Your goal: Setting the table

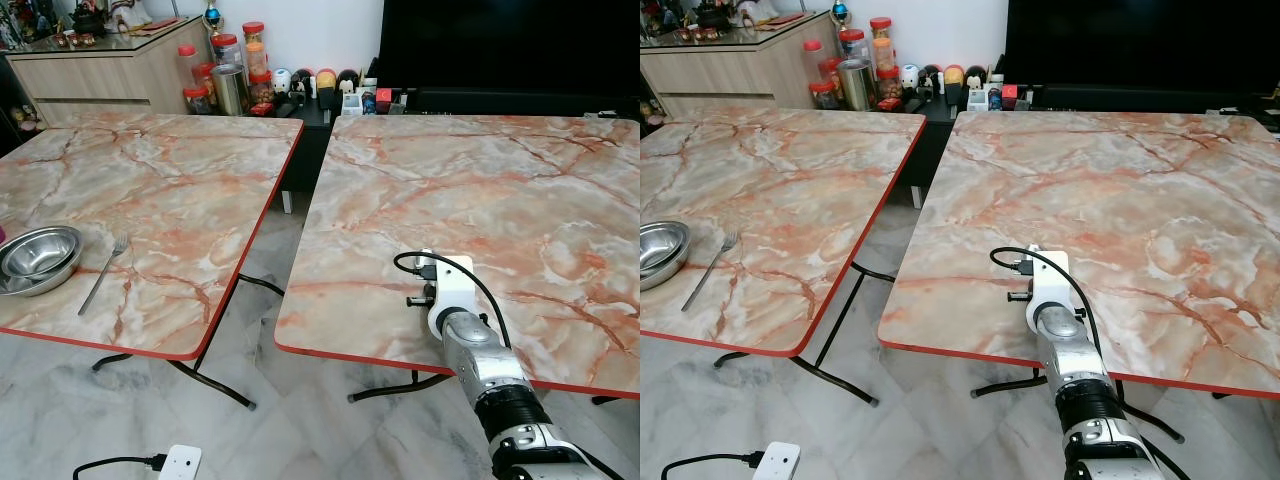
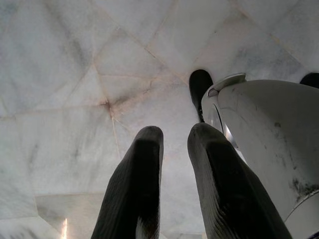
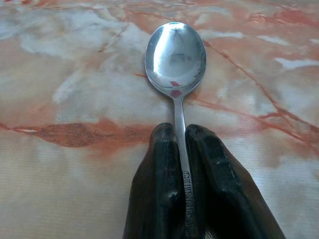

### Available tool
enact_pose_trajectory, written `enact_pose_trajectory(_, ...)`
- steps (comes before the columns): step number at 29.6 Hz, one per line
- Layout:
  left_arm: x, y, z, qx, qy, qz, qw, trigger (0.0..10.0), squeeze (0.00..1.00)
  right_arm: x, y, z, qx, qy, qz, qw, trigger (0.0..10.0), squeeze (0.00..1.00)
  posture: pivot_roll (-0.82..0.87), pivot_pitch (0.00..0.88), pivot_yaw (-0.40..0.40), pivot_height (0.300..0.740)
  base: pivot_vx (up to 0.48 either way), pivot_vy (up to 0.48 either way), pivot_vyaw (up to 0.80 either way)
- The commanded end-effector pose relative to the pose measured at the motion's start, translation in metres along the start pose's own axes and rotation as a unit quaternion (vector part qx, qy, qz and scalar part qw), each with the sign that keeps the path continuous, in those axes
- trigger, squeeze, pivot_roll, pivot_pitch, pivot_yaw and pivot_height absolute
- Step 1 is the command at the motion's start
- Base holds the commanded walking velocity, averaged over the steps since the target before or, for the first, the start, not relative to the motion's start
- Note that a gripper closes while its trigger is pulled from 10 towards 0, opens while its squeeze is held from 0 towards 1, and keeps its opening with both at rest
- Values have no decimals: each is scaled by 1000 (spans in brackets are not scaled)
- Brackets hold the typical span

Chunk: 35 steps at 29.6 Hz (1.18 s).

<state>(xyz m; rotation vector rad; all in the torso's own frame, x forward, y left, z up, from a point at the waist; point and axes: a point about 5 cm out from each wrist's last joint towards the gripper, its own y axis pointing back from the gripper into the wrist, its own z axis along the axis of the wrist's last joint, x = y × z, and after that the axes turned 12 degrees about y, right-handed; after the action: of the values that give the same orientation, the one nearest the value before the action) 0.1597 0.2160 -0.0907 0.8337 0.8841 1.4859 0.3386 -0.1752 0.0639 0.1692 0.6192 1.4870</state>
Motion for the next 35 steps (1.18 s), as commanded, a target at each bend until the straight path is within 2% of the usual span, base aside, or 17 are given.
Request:
enact_pose_trajectory(1, 4, 1, 0, 1, 0, 9, 1000, 10000, 0, 0, 0, 5, -12, -1, -7, 1000, 0, 0, 38, 0, 44, 728, 0, 0, 0)
enact_pose_trajectory(2, 4, 1, 0, 0, 0, 10, 1000, 10000, 0, -2, 0, 10, -32, -6, -14, 999, 2275, 0, 38, 0, 44, 728, 0, 0, 0)
enact_pose_trajectory(3, 4, 1, 0, 0, 2, 10, 1000, 10000, 0, -3, 1, 17, -56, -12, -21, 998, 10000, 0, 38, 0, 44, 728, 0, 0, 0)
enact_pose_trajectory(4, 4, 1, -1, 0, 5, 12, 1000, 10000, 0, -6, 4, 29, -94, -19, -31, 995, 10000, 0, 39, 0, 44, 728, 0, 0, 0)
enact_pose_trajectory(5, 4, 1, -1, 0, 5, 12, 1000, 10000, 0, -6, 4, 29, -94, -19, -31, 995, 10000, 0, 39, 0, 44, 728, 0, 0, 0)
enact_pose_trajectory(8, 5, 1, -1, -1, 7, 16, 1000, 10000, 0, -18, 14, 63, -199, -47, -70, 976, 10000, 0, 38, 0, 43, 728, 0, 320, 0)
enact_pose_trajectory(11, 5, 1, -1, -1, 6, 15, 1000, 10000, 0, -22, 17, 74, -229, -51, -80, 969, 10000, 0, 37, 0, 42, 728, 0, 480, 0)
enact_pose_trajectory(18, 5, 1, -1, -2, 8, 17, 1000, 10000, 0, -16, 21, 82, -262, -50, -73, 961, 10000, 0, 37, 0, 42, 728, 0, 480, 0)
enact_pose_trajectory(35, 5, 0, -1, -2, 8, 22, 1000, 10000, 0, -14, 21, 82, -267, -48, -73, 960, 10000, 0, 40, 0, 37, 728, 0, 480, 0)
